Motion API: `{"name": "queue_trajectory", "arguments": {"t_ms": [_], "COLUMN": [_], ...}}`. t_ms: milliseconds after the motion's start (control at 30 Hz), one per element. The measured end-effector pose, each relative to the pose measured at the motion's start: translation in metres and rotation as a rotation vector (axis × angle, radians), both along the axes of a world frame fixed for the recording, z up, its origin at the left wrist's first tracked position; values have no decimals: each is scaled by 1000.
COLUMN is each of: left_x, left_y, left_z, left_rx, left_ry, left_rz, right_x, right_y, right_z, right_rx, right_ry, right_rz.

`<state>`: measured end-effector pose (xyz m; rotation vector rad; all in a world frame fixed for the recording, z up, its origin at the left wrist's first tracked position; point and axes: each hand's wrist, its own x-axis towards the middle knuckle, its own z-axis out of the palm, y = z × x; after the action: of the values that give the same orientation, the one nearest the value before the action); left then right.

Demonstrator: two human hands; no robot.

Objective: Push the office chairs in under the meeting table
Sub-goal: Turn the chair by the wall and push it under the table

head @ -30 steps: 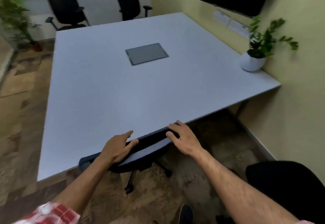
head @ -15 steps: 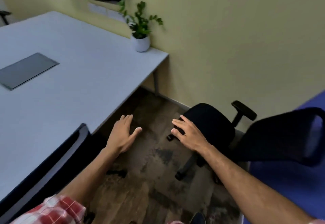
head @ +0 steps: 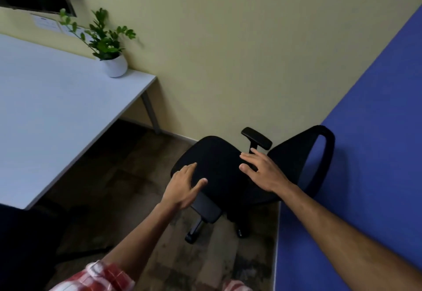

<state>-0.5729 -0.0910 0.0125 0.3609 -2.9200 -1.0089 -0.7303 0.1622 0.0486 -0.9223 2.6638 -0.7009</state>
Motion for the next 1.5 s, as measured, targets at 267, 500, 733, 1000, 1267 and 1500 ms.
{"name": "queue_trajectory", "arguments": {"t_ms": [267,500,733,1000,1267,1500], "left_x": [-98,-195,-237,-250,-263,-266], "left_y": [102,172,235,265,255,227], "left_z": [3,6,-4,-24,-31,-31], "left_rx": [102,148,118,89,89,104], "left_ry": [-27,-22,-147,-406,-434,-417], "left_rz": [-106,-269,-331,-372,-347,-343], "right_x": [-101,-183,-251,-282,-309,-315], "right_y": [87,149,203,215,202,169], "right_z": [0,-5,-28,-53,-55,-54], "right_rx": [70,155,359,382,315,332], "right_ry": [16,53,7,105,163,180], "right_rz": [-55,-121,59,291,344,376]}}
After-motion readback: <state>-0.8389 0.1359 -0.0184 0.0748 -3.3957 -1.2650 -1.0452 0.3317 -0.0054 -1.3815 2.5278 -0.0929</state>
